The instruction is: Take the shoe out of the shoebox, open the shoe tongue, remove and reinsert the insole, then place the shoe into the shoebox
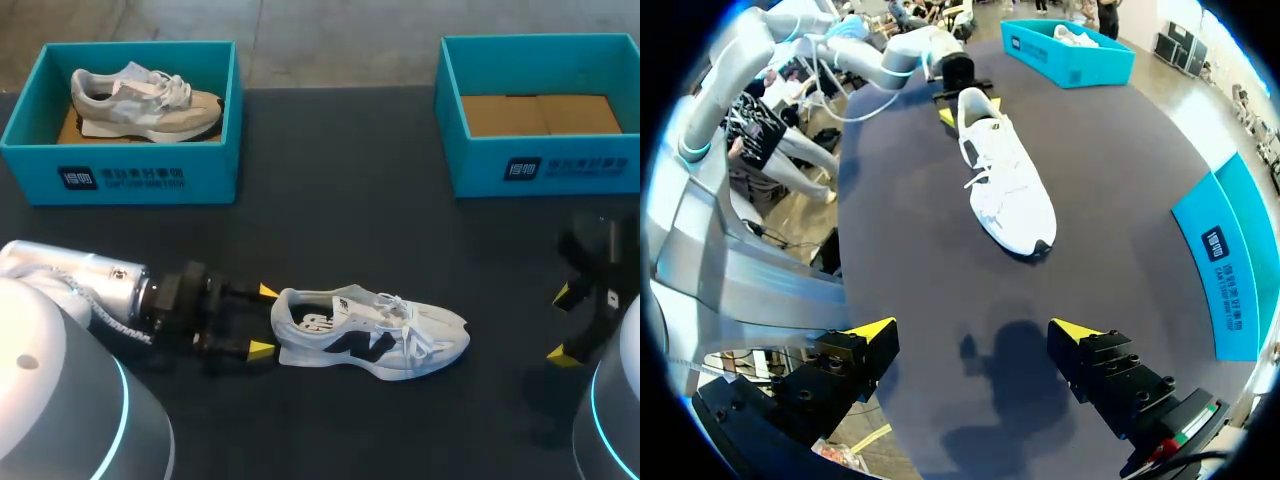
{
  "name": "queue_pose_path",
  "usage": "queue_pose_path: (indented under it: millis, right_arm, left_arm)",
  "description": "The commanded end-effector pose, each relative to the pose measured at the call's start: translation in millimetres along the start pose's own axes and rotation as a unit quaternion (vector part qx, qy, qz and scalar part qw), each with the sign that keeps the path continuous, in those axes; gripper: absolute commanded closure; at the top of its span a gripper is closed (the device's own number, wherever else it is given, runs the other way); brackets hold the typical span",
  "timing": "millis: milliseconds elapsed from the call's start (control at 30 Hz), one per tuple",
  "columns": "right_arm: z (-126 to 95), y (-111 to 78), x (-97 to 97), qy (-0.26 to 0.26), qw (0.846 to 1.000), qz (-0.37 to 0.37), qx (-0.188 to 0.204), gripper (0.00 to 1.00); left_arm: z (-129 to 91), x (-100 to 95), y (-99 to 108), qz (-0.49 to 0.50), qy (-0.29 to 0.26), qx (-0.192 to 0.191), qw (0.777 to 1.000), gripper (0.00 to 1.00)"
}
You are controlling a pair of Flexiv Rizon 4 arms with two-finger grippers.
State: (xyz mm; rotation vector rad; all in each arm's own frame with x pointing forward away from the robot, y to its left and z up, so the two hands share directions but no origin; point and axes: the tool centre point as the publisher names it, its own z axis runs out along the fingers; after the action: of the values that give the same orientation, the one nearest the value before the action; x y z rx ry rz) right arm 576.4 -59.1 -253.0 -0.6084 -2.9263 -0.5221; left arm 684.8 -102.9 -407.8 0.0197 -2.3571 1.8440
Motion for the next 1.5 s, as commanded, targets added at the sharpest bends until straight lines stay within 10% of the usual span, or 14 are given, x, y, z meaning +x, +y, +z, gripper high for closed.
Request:
queue_pose_path:
  millis: [33, 1500]
  right_arm:
    - [1, -1.5, 2.3, -0.003, 1.0, 0.0, -0.001, 0.0]
    - [1, -1.5, 2.3, -0.003, 1.0, 0.0, -0.001, 0.0]
  left_arm:
    - [8, -5.2, 3, -0.001, 0.004, -0.001, 1.0, 0.0]
    - [57, -0.4, 2, -0.001, 0.014, 0.008, 1.0, 0.0]
